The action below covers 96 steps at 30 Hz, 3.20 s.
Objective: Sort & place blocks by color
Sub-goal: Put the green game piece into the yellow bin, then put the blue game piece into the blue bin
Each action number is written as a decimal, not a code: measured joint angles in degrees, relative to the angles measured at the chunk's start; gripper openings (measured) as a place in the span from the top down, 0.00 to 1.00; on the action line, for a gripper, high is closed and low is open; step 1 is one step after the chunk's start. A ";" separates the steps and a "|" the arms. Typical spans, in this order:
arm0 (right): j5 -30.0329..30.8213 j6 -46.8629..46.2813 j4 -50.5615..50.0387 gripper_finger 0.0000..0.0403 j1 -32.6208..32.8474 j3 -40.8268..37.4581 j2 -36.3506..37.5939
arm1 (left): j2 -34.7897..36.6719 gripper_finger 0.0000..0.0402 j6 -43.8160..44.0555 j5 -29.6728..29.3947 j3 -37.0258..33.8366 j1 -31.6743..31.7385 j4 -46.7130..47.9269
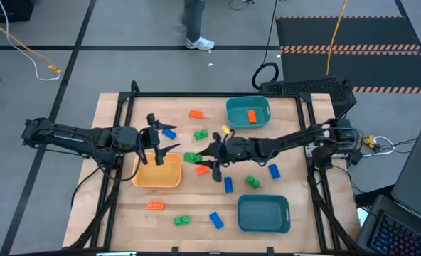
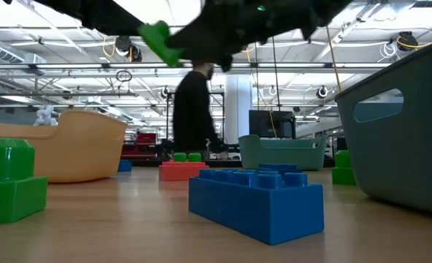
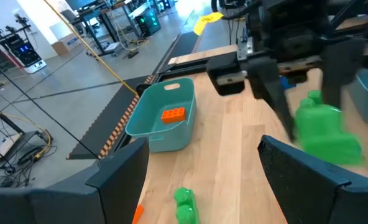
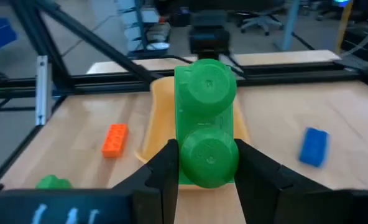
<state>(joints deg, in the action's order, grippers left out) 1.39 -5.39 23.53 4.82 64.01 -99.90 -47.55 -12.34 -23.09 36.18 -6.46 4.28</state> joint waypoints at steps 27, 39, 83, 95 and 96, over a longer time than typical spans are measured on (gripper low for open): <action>-2.92 1.36 4.66 0.73 -0.43 13.20 -16.32 | 2.60 0.23 0.66 -0.02 0.00 0.00 0.20; 3.28 0.76 5.47 0.47 -0.91 13.20 -16.30 | 2.58 0.23 0.85 -0.02 0.00 0.00 0.23; 4.32 -48.30 -101.38 0.31 0.88 10.35 10.50 | 2.56 0.23 2.47 -0.50 0.00 0.04 2.35; -3.54 -53.33 -96.63 0.31 3.58 -1.77 10.43 | 2.56 0.23 2.27 -0.50 0.00 0.04 2.94; -3.76 -53.50 -95.20 0.31 3.68 -2.56 10.43 | 2.56 0.23 2.18 -0.50 0.00 0.04 2.94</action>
<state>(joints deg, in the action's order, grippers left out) -2.37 -58.89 -71.67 8.50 61.46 -89.47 -44.99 -10.15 -23.59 36.18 -6.42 7.22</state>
